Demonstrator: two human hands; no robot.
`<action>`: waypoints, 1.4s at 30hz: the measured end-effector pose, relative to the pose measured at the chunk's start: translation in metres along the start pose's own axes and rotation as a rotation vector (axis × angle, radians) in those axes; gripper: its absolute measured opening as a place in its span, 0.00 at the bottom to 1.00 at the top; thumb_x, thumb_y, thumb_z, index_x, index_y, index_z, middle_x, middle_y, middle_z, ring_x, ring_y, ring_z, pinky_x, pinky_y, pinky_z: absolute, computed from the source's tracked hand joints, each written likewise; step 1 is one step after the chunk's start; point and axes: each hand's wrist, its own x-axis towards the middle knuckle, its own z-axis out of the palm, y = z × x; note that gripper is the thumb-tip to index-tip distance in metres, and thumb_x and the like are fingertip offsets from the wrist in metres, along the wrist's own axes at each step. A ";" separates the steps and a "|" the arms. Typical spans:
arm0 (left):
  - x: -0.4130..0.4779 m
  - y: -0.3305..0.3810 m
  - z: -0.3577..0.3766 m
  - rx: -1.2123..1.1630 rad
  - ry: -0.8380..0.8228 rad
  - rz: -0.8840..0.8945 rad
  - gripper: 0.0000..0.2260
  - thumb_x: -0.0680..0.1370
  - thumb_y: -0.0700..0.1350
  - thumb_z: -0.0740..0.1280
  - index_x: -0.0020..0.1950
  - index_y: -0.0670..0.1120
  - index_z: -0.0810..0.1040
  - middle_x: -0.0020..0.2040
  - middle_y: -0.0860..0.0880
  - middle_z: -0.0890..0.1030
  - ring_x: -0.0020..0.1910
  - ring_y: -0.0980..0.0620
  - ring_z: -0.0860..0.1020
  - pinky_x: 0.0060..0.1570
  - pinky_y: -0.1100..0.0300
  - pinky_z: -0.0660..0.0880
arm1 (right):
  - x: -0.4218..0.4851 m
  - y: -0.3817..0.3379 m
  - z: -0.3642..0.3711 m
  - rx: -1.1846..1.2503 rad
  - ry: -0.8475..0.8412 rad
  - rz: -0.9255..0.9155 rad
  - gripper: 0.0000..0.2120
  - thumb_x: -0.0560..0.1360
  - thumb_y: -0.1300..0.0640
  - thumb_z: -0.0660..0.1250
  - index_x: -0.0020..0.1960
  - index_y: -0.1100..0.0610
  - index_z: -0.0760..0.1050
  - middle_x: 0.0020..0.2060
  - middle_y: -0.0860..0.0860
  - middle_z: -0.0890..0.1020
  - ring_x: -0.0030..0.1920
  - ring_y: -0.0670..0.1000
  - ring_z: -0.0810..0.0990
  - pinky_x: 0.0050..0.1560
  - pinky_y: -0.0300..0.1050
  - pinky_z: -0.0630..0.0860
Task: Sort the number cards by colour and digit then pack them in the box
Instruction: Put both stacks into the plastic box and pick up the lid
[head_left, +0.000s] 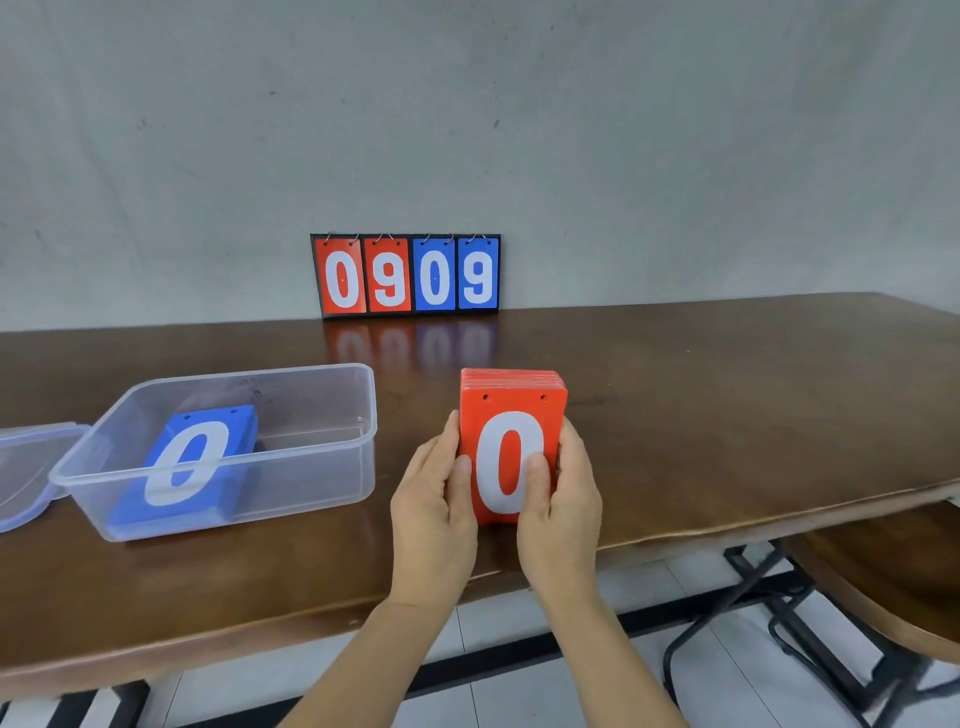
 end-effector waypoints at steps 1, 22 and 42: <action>-0.001 0.000 -0.001 0.003 0.023 0.011 0.19 0.76 0.54 0.59 0.67 0.60 0.67 0.60 0.59 0.75 0.55 0.66 0.75 0.51 0.80 0.70 | 0.000 0.000 -0.001 -0.012 0.013 -0.017 0.25 0.77 0.40 0.55 0.72 0.47 0.64 0.63 0.43 0.75 0.57 0.43 0.76 0.53 0.35 0.77; 0.020 0.055 -0.059 -0.013 -0.156 -0.044 0.14 0.74 0.53 0.66 0.57 0.62 0.69 0.52 0.65 0.78 0.51 0.67 0.78 0.44 0.72 0.77 | 0.017 -0.045 -0.026 0.115 -0.177 -0.090 0.21 0.72 0.41 0.64 0.64 0.41 0.68 0.58 0.39 0.78 0.55 0.43 0.79 0.52 0.35 0.78; 0.117 0.063 -0.179 -0.150 -0.153 -0.290 0.15 0.76 0.42 0.71 0.61 0.46 0.74 0.47 0.47 0.86 0.47 0.47 0.84 0.50 0.50 0.81 | 0.061 -0.127 0.075 0.223 -0.448 -0.152 0.15 0.76 0.51 0.68 0.61 0.48 0.73 0.53 0.39 0.79 0.47 0.39 0.80 0.42 0.28 0.76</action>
